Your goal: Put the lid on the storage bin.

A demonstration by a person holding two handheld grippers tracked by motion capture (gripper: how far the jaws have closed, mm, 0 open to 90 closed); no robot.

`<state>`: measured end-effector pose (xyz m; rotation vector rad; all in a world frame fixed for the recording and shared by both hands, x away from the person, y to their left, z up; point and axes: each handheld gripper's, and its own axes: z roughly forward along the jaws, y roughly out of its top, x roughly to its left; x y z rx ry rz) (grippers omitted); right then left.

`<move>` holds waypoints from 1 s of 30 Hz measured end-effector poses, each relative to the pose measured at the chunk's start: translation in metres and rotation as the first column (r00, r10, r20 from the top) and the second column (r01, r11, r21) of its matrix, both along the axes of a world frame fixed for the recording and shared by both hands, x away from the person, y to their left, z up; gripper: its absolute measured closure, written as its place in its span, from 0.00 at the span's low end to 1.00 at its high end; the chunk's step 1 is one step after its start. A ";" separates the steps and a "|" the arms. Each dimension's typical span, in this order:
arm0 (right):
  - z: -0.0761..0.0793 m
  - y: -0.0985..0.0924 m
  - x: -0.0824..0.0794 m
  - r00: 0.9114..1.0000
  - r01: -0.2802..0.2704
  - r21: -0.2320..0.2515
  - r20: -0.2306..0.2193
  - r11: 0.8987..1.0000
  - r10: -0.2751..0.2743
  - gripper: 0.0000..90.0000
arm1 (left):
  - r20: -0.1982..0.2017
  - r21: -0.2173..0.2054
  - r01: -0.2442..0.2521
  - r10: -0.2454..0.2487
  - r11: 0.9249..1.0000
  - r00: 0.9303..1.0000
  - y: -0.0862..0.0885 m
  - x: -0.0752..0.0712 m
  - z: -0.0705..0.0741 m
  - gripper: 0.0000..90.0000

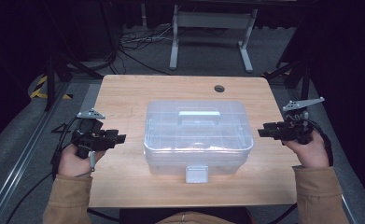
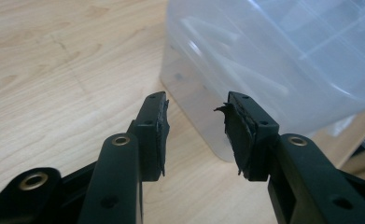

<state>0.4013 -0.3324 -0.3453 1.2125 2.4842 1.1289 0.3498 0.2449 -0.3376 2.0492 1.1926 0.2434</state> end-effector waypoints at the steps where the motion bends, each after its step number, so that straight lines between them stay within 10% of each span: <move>1: -0.001 -0.002 0.001 1.000 0.013 0.005 0.009 1.000 -0.013 0.61 | 0.008 -0.001 -0.011 0.011 1.000 1.000 0.002 0.001 -0.002 0.66; 19: -0.032 -0.036 0.017 0.985 0.172 0.039 0.014 0.984 -0.173 0.58 | 0.051 -0.070 -0.150 0.154 0.986 0.987 0.022 0.023 -0.034 0.64; 24: -0.040 -0.039 0.020 0.980 0.193 0.035 0.037 0.981 -0.194 0.50 | 0.124 -0.035 -0.155 0.158 0.987 0.980 0.023 0.026 -0.047 0.59; 30: -0.051 -0.043 0.024 0.975 0.210 0.038 0.067 0.977 -0.213 0.45 | 0.109 -0.044 -0.176 0.180 0.983 0.978 0.026 0.031 -0.056 0.57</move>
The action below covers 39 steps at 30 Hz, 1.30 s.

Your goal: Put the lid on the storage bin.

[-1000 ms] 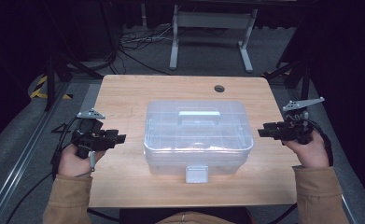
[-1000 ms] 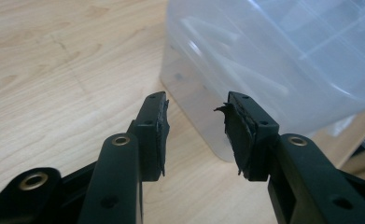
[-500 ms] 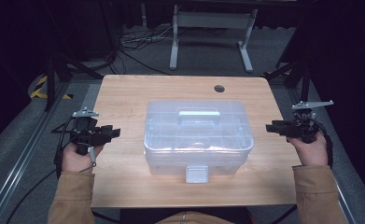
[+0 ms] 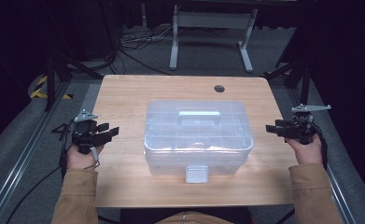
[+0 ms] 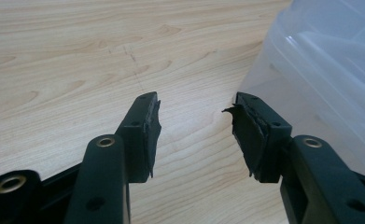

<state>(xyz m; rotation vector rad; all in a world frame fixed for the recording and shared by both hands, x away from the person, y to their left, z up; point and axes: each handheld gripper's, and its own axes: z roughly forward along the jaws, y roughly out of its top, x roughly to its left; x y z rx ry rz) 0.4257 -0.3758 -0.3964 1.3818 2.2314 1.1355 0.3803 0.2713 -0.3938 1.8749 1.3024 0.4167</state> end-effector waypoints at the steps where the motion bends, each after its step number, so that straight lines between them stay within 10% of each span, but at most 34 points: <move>1: -0.002 -0.001 0.000 1.000 0.007 -0.004 0.006 1.000 -0.007 0.44 | -0.004 -0.001 -0.003 0.003 1.000 1.000 0.001 0.001 -0.002 0.57; 14: -0.024 -0.013 0.003 0.990 0.002 -0.062 0.143 0.998 0.007 0.43 | 0.015 0.039 0.004 -0.005 0.999 1.000 0.000 0.007 -0.020 0.56; 39: -0.069 0.000 0.020 0.996 -0.046 -0.050 0.072 0.998 0.049 0.43 | -0.041 0.088 0.055 -0.051 0.995 0.998 -0.011 0.016 -0.049 0.53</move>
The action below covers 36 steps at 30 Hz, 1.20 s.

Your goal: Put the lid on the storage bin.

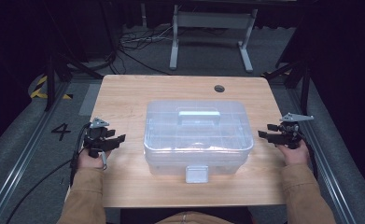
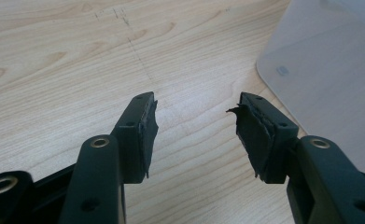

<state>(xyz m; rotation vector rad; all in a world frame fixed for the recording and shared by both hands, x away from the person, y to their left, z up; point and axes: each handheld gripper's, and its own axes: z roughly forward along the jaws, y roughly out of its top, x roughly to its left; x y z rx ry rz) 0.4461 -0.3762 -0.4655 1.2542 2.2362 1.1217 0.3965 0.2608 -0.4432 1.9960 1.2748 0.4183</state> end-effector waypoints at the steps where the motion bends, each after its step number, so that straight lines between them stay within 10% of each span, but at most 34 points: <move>1: -0.002 0.001 0.001 1.000 -0.002 -0.003 -0.003 1.000 0.002 0.43 | -0.006 0.004 0.002 -0.002 1.000 1.000 0.000 0.000 -0.001 0.53; 36: -0.028 0.014 0.006 0.998 -0.037 -0.095 -0.060 0.995 0.031 0.42 | -0.134 0.081 0.106 -0.095 0.991 0.987 -0.022 0.009 -0.022 0.51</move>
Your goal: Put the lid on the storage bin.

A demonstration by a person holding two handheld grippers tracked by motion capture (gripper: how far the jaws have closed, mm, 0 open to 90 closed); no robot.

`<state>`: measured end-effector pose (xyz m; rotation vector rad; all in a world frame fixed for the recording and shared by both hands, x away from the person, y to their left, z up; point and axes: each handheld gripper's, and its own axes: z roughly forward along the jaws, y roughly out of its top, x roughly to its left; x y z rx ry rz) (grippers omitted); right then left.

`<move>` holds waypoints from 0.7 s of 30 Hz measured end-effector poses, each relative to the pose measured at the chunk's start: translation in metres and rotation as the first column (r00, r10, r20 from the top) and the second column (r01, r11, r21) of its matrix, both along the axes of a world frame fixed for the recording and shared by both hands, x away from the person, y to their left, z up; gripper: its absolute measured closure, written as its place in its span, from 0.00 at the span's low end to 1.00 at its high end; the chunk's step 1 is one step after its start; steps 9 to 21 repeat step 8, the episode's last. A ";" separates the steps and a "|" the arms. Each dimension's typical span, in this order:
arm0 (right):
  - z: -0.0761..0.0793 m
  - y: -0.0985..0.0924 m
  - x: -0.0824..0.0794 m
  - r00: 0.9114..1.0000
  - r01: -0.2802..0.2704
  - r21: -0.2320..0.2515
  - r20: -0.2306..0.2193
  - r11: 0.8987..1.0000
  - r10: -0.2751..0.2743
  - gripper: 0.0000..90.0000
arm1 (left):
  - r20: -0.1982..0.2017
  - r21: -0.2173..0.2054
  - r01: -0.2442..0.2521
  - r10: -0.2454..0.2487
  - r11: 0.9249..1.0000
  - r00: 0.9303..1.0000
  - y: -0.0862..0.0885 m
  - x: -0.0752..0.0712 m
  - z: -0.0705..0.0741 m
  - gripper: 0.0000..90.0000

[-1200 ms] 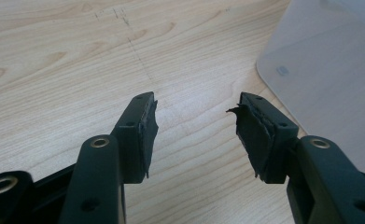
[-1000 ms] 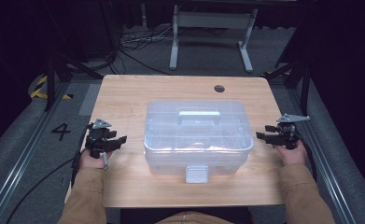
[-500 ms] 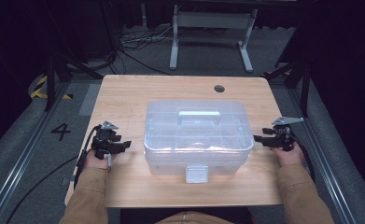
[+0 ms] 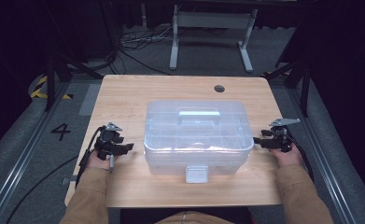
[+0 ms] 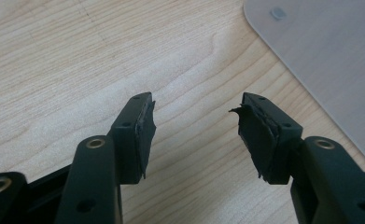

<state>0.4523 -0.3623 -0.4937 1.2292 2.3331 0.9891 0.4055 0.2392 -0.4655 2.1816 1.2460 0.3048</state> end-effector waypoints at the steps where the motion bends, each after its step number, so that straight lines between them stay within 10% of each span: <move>1: -0.001 0.000 0.000 1.000 0.000 0.000 -0.002 1.000 0.000 0.42 | -0.003 0.003 0.004 -0.004 1.000 1.000 0.000 0.000 0.000 0.51; 21: -0.001 0.000 0.000 1.000 0.004 -0.014 0.007 1.000 -0.004 0.41 | -0.002 0.003 0.000 0.000 1.000 1.000 0.000 0.001 0.000 0.50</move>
